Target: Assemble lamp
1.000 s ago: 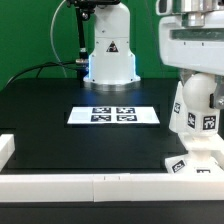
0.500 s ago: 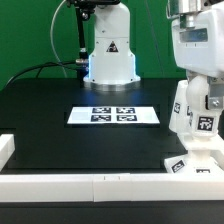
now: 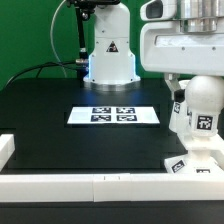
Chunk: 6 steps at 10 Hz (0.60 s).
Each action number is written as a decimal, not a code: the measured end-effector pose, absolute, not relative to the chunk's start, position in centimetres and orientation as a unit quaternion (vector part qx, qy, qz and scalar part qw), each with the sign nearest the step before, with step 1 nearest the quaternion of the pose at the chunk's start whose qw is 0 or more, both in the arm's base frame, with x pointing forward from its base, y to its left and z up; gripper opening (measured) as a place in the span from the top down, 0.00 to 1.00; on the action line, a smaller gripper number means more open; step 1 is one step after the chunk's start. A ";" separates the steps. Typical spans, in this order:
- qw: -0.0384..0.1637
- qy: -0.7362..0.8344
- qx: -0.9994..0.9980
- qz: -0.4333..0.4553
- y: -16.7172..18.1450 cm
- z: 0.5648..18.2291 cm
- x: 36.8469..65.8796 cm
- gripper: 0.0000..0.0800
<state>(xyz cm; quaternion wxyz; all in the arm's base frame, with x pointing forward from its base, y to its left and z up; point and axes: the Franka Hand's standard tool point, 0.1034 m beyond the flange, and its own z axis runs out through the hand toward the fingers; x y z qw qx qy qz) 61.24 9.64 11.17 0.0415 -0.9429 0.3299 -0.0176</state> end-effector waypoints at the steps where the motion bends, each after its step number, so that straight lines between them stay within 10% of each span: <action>1: 0.039 0.304 -0.952 -0.019 9.6 11.2 61.2 0.13; 5: 0.016 0.214 -0.975 -0.047 9.6 12.1 61.8 0.13; 6: 0.015 0.214 -0.976 -0.047 9.6 12.1 61.8 0.28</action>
Offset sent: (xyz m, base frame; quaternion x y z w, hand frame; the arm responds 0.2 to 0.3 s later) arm 0.0038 -0.0028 0.0265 -0.0330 0.0840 -0.2392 0.9668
